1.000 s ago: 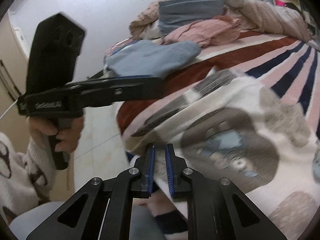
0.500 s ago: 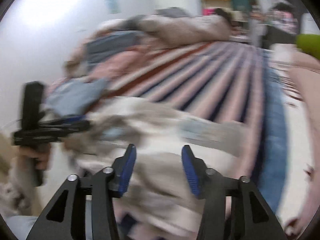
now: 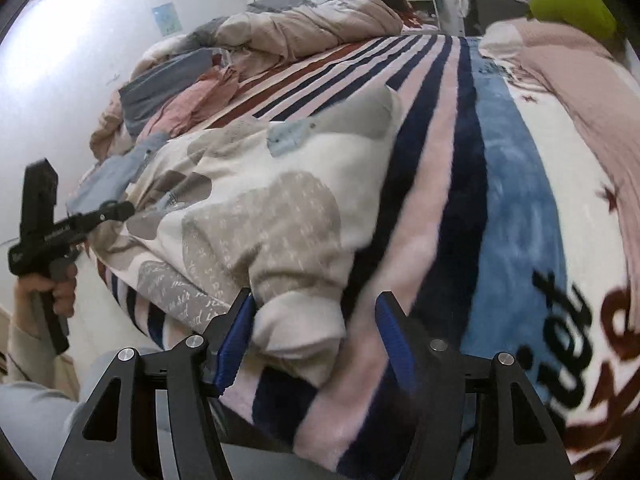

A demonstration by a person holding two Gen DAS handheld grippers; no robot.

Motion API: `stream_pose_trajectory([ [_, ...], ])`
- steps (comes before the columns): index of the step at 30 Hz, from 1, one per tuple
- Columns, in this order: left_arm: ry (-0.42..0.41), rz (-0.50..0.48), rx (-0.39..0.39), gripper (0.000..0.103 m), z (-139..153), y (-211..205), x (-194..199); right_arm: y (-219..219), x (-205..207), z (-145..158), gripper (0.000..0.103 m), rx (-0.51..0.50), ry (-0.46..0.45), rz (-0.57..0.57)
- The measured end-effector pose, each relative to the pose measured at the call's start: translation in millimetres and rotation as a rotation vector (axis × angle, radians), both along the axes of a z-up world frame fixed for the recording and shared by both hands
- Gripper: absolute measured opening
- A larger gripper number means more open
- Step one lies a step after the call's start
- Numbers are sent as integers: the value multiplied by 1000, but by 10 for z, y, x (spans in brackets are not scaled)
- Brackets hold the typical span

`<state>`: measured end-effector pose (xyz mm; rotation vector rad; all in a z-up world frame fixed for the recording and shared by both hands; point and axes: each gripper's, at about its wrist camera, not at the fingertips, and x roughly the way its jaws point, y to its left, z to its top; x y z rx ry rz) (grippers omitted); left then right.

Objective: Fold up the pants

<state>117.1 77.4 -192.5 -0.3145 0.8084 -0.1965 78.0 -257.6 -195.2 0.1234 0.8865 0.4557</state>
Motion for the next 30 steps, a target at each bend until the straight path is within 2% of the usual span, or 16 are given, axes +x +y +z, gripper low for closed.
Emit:
stream_pose_trajectory([
  [5,-1,-9,-11,70,59,23,-36,-26,-58,83,57,6,1,5],
  [10,-50,-58,-68,71,275,35,6,-194,-28,338,57,112,-46,-2],
  [13,-55,-76,-51,71,329,-28,130,-282,77,464,64,146,-84,-53],
  [15,-31,-86,-80,71,304,-40,243,-289,189,484,67,133,-89,-85],
  [19,12,-77,-66,71,195,-80,409,-230,361,397,75,129,-52,-76],
  [23,63,-76,-92,71,9,-69,500,-205,483,235,76,119,-3,-65],
  [27,71,-87,-131,70,-64,-44,542,-219,581,52,76,199,59,-38],
  [28,71,-92,-144,68,-70,-40,552,-206,607,13,75,217,76,-31],
  [29,72,-100,-157,62,-78,-40,560,-192,625,-10,74,226,84,-25],
  [30,74,-110,-170,54,-88,-46,567,-174,636,-27,65,236,91,-17],
])
